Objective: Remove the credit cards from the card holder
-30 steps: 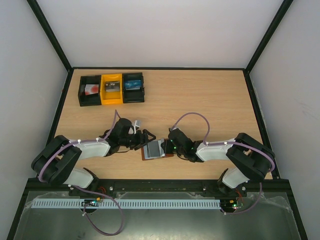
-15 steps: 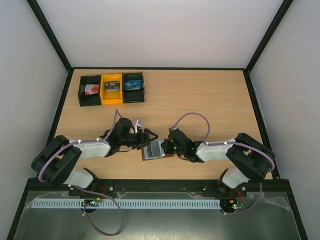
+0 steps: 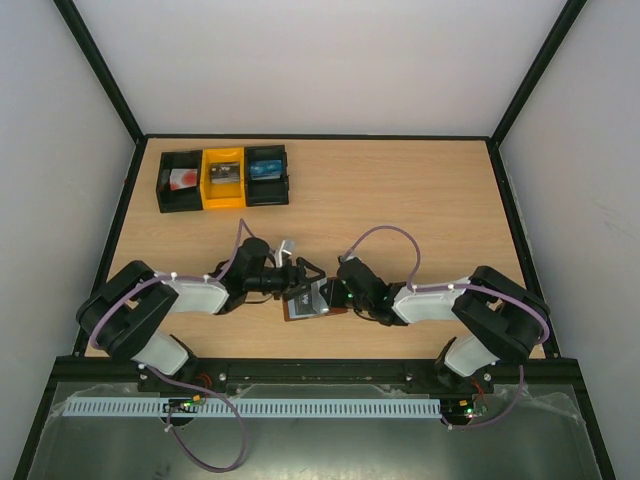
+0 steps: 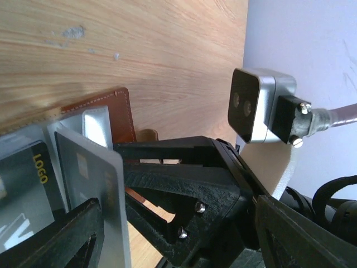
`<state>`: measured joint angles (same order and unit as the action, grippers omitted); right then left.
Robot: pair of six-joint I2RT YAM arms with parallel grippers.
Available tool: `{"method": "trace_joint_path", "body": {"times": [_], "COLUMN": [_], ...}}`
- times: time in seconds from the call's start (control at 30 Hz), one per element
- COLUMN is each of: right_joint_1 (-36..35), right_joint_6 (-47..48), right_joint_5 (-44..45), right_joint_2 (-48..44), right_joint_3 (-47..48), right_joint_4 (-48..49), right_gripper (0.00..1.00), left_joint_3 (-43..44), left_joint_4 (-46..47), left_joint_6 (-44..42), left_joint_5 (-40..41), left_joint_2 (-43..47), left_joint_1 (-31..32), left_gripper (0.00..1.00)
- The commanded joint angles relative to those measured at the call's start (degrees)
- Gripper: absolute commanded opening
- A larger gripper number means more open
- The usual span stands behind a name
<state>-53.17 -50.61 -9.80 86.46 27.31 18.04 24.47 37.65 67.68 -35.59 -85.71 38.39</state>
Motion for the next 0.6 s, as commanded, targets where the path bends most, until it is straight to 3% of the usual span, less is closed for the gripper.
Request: {"method": "trace_joint_path", "body": {"times": [0.0,0.57], "right_joint_1": [-0.17,-0.05], "right_joint_6": [-0.45,0.04], "right_joint_5": [1.60,10.76], "right_joint_2": [-0.98,-8.69], "right_joint_3": [-1.50,-4.29], "right_joint_4": [-0.70,-4.26], "right_gripper": [0.25,0.28], "left_joint_3": [0.85,2.09], "left_joint_4": [4.36,7.52], "left_joint_6": [1.48,0.59], "left_joint_5": [-1.13,-0.43], "left_joint_2": [-1.67,-6.21], "left_joint_1": [1.43,2.13], "left_gripper": [0.75,0.74]}}
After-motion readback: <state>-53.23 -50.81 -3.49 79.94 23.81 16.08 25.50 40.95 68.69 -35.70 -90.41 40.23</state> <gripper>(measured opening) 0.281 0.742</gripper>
